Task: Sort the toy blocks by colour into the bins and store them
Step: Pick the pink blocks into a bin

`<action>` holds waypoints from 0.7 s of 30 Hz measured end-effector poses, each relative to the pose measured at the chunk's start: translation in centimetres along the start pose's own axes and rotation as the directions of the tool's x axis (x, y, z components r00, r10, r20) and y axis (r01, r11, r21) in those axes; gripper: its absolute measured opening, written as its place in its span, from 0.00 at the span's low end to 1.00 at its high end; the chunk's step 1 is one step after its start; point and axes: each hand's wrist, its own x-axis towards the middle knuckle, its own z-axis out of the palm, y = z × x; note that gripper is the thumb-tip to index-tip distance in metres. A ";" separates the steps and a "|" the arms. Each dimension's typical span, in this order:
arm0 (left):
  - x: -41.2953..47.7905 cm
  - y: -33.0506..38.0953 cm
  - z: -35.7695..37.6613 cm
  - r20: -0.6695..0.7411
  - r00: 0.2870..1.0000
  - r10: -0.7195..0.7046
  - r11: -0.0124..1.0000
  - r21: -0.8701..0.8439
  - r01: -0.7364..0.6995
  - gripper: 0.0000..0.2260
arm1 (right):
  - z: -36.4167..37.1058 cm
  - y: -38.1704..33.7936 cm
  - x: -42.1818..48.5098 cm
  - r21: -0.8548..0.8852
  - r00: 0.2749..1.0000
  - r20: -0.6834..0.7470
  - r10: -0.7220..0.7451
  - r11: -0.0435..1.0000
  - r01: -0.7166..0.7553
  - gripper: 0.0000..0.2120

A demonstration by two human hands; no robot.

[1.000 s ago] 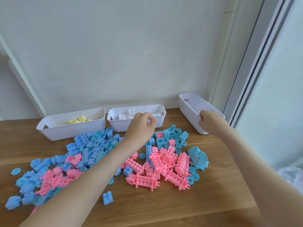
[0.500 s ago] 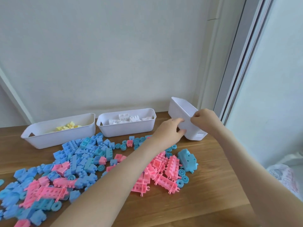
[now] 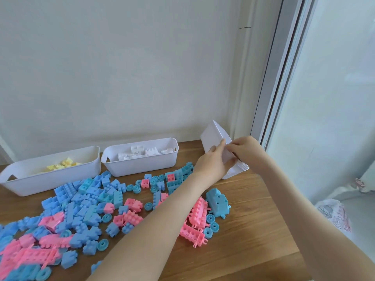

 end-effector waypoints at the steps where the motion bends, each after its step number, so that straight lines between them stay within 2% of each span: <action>1: 0.0 -0.1 -0.1 -0.005 1.000 0.007 1.000 0.004 -0.007 0.31 | 0.0 0.1 0.0 0.009 1.000 -0.001 0.001 1.000 -0.001 0.11; 7: 0.2 -0.1 -0.5 -0.017 1.000 0.015 1.000 0.010 -0.015 0.30 | 0.5 0.2 0.0 0.013 0.996 -0.082 -0.017 1.000 0.018 0.17; 10: 0.1 -0.4 -0.3 -0.030 1.000 0.009 1.000 0.003 -0.009 0.30 | 0.4 0.2 0.6 -0.028 0.980 -0.192 -0.055 0.998 0.051 0.14; 17: 0.2 -2.3 -0.1 0.033 0.988 -0.150 0.987 -0.043 0.152 0.25 | -2.9 -2.9 0.2 -0.196 0.868 -0.419 -0.266 0.960 0.200 0.13; 21: 0.0 -2.7 -1.0 0.100 0.978 -0.185 0.968 -0.154 0.199 0.26 | -3.6 -1.9 -2.2 -0.164 0.831 -0.490 -0.264 0.964 0.210 0.10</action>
